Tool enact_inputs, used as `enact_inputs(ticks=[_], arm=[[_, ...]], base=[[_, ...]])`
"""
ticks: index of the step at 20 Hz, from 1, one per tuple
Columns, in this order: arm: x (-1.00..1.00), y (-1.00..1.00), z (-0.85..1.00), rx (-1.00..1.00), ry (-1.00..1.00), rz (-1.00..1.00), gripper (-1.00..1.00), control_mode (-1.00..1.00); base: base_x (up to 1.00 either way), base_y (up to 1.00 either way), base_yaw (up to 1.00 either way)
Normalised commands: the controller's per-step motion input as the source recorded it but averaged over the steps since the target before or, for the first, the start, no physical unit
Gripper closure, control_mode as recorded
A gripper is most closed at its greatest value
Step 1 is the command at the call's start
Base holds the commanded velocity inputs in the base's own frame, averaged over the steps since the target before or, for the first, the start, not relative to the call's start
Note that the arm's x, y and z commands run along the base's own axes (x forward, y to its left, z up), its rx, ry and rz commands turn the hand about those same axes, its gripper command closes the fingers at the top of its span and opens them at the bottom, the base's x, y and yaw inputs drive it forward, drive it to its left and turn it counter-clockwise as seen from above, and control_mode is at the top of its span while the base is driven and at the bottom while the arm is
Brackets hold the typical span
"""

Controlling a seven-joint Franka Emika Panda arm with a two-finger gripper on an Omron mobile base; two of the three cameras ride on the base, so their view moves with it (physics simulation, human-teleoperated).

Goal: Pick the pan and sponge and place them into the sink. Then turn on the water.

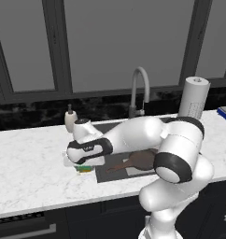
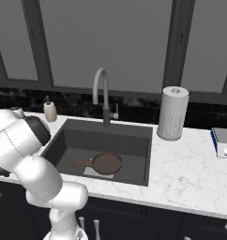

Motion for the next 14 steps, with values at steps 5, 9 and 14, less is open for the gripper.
enact_inputs(ticks=[5,9,14], arm=[[-0.08,-0.98,0.07,0.00,-0.01,-0.02,1.00,-1.00],[0.00,-1.00,0.00,0.01,-0.04,0.00,1.00,-1.00],[0.00,-1.00,0.00,0.02,-0.06,0.00,1.00,-1.00]], base=[[0.00,0.00,0.00],[0.00,0.00,0.00],[0.00,0.00,0.00]])
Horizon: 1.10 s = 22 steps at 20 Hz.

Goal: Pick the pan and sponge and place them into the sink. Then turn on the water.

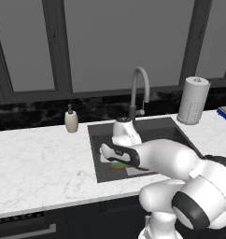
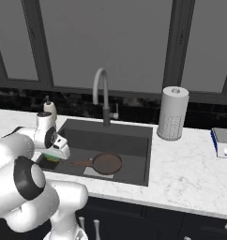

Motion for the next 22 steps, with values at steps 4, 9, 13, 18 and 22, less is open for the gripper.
enact_inputs(ticks=[4,9,13,18,22], arm=[[0.28,-0.87,0.00,0.04,-0.04,0.00,1.00,-1.00],[0.59,-0.54,0.00,0.04,0.00,0.00,1.00,-1.00],[0.95,-0.11,0.00,0.04,0.01,0.00,1.00,-1.00],[0.81,-0.20,-0.03,0.01,0.01,0.00,1.00,-1.00],[0.34,-0.37,-0.09,0.00,0.00,0.00,1.00,-1.00]], base=[[0.00,0.00,0.00],[0.00,0.00,0.00],[0.00,0.00,0.00],[0.00,0.00,0.00],[0.00,0.00,0.00]])
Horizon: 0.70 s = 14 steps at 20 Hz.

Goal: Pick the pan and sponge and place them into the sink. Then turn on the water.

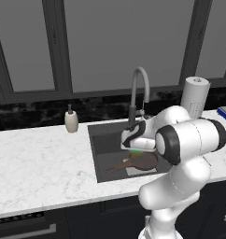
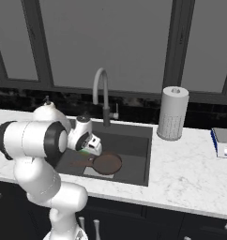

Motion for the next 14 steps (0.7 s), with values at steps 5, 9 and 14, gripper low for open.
enact_inputs(ticks=[5,9,14], arm=[[0.29,-0.36,-0.30,0.00,0.00,0.00,1.00,-1.00],[0.12,-0.35,-0.60,0.00,0.00,0.00,1.00,-1.00],[0.15,-0.31,-0.47,0.00,0.00,0.00,1.00,-1.00]], base=[[0.00,0.00,0.00],[0.00,0.00,0.00],[0.00,0.00,0.00]])
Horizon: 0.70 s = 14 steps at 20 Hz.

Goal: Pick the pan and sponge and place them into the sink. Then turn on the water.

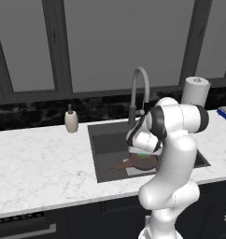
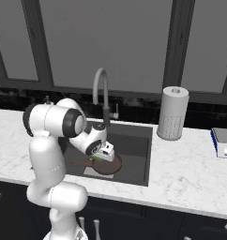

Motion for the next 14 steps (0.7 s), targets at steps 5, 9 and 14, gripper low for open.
enact_inputs(ticks=[5,9,14], arm=[[0.27,-0.20,-0.25,0.00,0.00,0.00,1.00,-1.00],[0.29,-0.20,-0.21,0.00,0.00,0.00,1.00,-1.00],[0.13,-0.11,-0.30,0.00,0.00,0.00,1.00,-1.00]], base=[[0.00,0.00,0.00],[0.00,0.00,0.00],[0.00,0.00,0.00]])
